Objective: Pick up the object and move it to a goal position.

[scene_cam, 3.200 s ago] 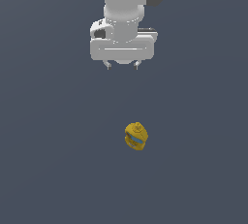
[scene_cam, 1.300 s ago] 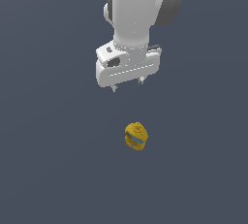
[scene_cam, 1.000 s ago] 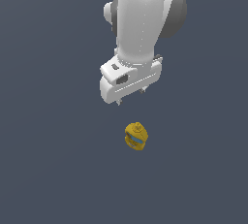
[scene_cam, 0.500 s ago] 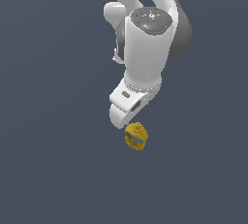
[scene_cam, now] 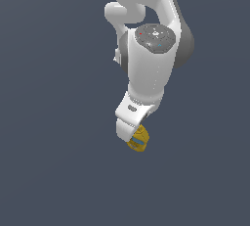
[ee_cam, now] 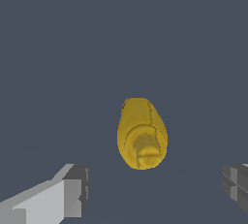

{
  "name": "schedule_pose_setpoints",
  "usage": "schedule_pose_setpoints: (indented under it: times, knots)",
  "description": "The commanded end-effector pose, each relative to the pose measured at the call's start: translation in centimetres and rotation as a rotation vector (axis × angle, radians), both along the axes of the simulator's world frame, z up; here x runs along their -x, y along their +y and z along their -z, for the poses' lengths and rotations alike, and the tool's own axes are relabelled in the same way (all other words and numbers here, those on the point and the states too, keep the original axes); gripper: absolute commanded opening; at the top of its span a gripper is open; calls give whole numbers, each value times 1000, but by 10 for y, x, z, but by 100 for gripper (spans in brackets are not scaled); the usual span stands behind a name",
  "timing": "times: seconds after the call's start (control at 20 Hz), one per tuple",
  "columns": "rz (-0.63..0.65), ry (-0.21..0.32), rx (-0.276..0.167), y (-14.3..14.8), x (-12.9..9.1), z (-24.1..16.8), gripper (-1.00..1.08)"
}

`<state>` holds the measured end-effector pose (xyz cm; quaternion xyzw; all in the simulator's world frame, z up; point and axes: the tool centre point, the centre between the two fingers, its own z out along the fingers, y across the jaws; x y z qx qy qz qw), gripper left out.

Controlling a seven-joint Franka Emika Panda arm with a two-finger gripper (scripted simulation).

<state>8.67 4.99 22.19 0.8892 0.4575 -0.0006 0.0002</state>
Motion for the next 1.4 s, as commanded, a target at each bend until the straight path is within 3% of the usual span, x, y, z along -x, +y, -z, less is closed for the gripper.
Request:
schedule_pose_setpoints:
  times: [0.0, 1.1, 1.15, 1.35]
  knots:
    - [-11, -1, -1, 1, -2, 1, 100]
    - [-12, -1, -1, 1, -2, 52, 100]
    - [-12, -1, -1, 1, -2, 52, -100]
    - [-12, -1, -1, 1, -2, 52, -100]
